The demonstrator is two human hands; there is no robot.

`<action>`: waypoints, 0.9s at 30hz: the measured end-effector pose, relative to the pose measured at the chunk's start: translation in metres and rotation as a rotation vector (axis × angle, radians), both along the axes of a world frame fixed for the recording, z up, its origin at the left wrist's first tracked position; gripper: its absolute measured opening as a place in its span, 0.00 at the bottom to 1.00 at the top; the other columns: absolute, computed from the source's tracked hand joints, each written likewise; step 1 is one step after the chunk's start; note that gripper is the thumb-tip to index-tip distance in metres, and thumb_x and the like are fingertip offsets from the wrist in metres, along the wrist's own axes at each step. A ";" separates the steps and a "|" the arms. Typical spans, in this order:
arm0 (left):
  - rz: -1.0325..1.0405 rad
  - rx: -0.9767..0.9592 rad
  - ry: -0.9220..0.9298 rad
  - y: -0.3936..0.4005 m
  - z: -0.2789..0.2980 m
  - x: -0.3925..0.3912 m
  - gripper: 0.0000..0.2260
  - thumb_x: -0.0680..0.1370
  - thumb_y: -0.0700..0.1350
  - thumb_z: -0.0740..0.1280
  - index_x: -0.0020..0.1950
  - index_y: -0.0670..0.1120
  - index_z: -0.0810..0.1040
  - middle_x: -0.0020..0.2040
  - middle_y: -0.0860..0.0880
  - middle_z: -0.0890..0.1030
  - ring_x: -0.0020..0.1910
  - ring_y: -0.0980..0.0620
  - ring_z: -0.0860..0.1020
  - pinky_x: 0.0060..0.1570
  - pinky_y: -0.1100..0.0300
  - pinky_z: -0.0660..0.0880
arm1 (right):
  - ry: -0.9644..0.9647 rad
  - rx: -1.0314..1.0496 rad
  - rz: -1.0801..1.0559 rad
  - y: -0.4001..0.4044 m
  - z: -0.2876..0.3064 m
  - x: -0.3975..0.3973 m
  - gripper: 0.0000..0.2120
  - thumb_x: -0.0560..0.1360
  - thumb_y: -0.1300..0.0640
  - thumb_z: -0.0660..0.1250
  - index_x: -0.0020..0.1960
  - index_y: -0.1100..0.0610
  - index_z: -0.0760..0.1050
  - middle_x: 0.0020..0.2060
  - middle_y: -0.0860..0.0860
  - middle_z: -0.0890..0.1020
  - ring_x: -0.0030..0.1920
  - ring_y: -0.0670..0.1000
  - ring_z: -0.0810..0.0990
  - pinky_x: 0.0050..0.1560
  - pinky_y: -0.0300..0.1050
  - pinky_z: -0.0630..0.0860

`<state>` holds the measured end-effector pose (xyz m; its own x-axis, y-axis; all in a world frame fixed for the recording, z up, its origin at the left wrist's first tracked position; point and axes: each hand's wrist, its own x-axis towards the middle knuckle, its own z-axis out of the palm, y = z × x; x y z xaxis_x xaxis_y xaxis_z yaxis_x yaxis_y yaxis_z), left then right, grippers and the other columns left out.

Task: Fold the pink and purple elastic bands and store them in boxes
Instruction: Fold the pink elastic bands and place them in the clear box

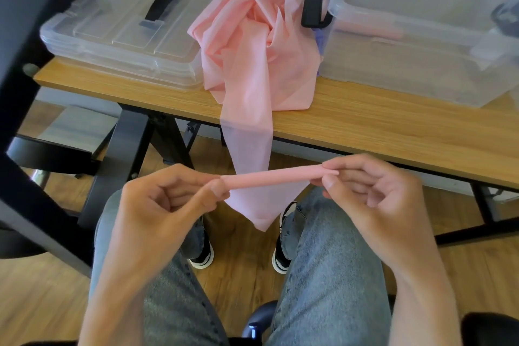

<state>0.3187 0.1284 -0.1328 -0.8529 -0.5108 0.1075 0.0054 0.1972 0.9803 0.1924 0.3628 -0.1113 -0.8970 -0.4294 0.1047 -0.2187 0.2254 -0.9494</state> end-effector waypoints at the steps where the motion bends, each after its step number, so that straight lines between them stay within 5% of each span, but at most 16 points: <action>1: 0.017 0.009 0.010 0.000 0.000 0.000 0.08 0.71 0.40 0.75 0.49 0.42 0.85 0.43 0.50 0.88 0.43 0.50 0.88 0.44 0.56 0.85 | 0.008 -0.002 -0.005 0.000 0.000 0.000 0.06 0.77 0.61 0.73 0.52 0.55 0.84 0.45 0.47 0.89 0.48 0.49 0.88 0.50 0.44 0.84; 7: -0.002 -0.014 -0.050 -0.002 0.001 0.002 0.20 0.69 0.39 0.76 0.59 0.48 0.82 0.45 0.54 0.88 0.44 0.55 0.87 0.44 0.63 0.83 | 0.044 0.077 -0.051 0.001 -0.003 -0.002 0.17 0.76 0.59 0.74 0.62 0.45 0.80 0.46 0.38 0.88 0.45 0.42 0.87 0.49 0.34 0.81; 12: -0.070 -0.082 -0.100 -0.003 -0.003 0.002 0.11 0.70 0.41 0.76 0.52 0.48 0.87 0.44 0.54 0.88 0.43 0.54 0.87 0.44 0.61 0.84 | 0.186 0.195 -0.090 0.000 -0.009 -0.004 0.10 0.77 0.59 0.74 0.54 0.45 0.85 0.43 0.38 0.87 0.45 0.41 0.87 0.48 0.37 0.82; 18: -0.037 -0.081 -0.034 0.000 -0.001 0.001 0.10 0.71 0.41 0.74 0.52 0.44 0.85 0.38 0.52 0.87 0.35 0.53 0.87 0.37 0.61 0.84 | 0.140 0.134 -0.021 -0.001 -0.008 -0.004 0.04 0.79 0.60 0.71 0.51 0.52 0.82 0.36 0.47 0.86 0.38 0.49 0.87 0.41 0.50 0.84; 22: -0.001 -0.071 -0.002 -0.001 -0.001 0.001 0.11 0.71 0.40 0.76 0.54 0.45 0.85 0.46 0.53 0.88 0.44 0.53 0.88 0.45 0.60 0.84 | 0.036 -0.018 0.005 -0.003 -0.002 -0.001 0.04 0.78 0.61 0.72 0.52 0.56 0.82 0.43 0.50 0.88 0.47 0.52 0.88 0.48 0.49 0.85; 27: 0.062 -0.047 0.029 0.000 0.000 0.001 0.10 0.70 0.44 0.75 0.51 0.46 0.86 0.44 0.53 0.88 0.43 0.52 0.88 0.45 0.57 0.84 | 0.036 -0.029 -0.005 -0.003 0.000 0.000 0.08 0.76 0.60 0.74 0.54 0.54 0.83 0.45 0.46 0.89 0.47 0.48 0.89 0.49 0.43 0.84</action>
